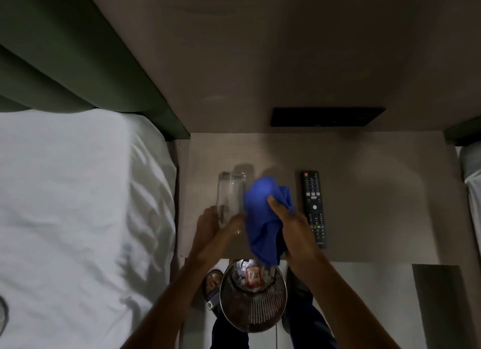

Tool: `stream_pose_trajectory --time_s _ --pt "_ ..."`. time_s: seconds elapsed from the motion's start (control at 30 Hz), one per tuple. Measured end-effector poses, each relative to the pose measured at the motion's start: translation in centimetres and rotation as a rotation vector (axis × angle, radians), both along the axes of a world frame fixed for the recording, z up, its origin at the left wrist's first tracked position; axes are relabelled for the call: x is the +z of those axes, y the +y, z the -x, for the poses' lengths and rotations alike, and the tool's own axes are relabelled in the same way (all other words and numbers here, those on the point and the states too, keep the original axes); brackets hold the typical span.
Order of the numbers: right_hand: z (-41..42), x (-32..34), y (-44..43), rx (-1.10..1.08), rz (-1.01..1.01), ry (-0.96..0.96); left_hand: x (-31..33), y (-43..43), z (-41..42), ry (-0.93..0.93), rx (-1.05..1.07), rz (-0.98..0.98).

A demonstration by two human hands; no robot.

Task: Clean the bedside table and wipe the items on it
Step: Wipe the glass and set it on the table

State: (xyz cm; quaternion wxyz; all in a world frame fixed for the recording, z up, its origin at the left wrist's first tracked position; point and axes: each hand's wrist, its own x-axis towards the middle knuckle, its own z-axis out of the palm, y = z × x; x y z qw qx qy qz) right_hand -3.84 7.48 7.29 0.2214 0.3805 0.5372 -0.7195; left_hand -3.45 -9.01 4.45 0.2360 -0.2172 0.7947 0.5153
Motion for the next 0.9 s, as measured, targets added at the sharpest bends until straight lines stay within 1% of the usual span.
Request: stream_pose_trajectory --time_s 0.07,0.13,0.2,0.23,0.3,0.33,0.37,0.4,0.43,0.47,0.5,0.53,0.6,0.67,0.7,0.73,0.8,0.9 --pt "0.5 -0.9 1.2 -0.079 0.068 -0.02 -1.5 0.1 2.8 -0.025 0.106 -0.108" --pt "0.7 -1.7 2.5 -0.177 0.192 -0.053 -3.2 0.0 5.5 -0.058 0.145 -0.109" --pt "0.6 -2.6 3.5 -0.214 0.294 -0.059 -4.7 -0.3 7.9 -0.053 0.201 -0.072" --pt "0.5 -3.1 3.9 -0.216 0.316 -0.066 -5.4 -0.6 8.9 -0.022 0.194 -0.053" --pt "0.1 -3.7 4.3 -0.216 0.329 -0.077 -7.0 -1.3 11.2 0.154 0.105 0.093" --pt "-0.1 -4.0 4.4 -0.223 0.334 -0.078 -7.8 -1.7 12.4 0.224 0.173 0.037" --pt "-0.2 -4.2 4.6 -0.234 0.334 -0.078 -8.7 -2.1 13.4 0.229 0.323 -0.044" --pt "-0.3 -4.6 4.9 -0.244 0.338 -0.082 -9.8 -2.3 14.3 0.211 0.416 -0.095" --pt "-0.5 -4.8 5.2 -0.249 0.341 -0.089 -10.9 -2.3 14.9 0.205 0.421 -0.095" --pt "-0.7 -5.1 5.4 -0.254 0.346 -0.098 -11.7 -2.4 15.2 0.171 0.356 -0.018" --pt "-0.9 -5.2 5.6 -0.266 0.355 -0.1 -11.9 -2.3 15.2 0.151 0.283 0.136" --pt "-1.1 -5.3 5.9 -0.276 0.37 -0.088 -12.4 -2.2 15.2 0.164 0.242 0.226" --pt "-1.3 -5.2 6.2 -0.253 0.404 -0.024 -12.6 -2.0 15.1 0.101 0.229 0.245" --pt "-1.2 -4.4 5.9 -0.179 0.432 0.029 -12.5 -2.8 14.7 0.091 0.245 0.167" --pt "-1.0 -4.1 5.6 -0.144 0.418 0.028 -12.1 -3.3 14.3 0.1 0.238 0.148" --pt "-0.9 -3.8 5.0 -0.12 0.379 0.026 -11.4 -3.9 13.4 0.109 0.198 0.17" --pt "-0.6 -3.4 3.4 -0.078 0.282 0.042 -9.4 -4.8 10.9 0.191 0.138 0.212" --pt "-0.6 -2.4 0.2 -0.058 0.243 0.051 -5.6 -6.0 6.5 0.335 0.186 0.192"
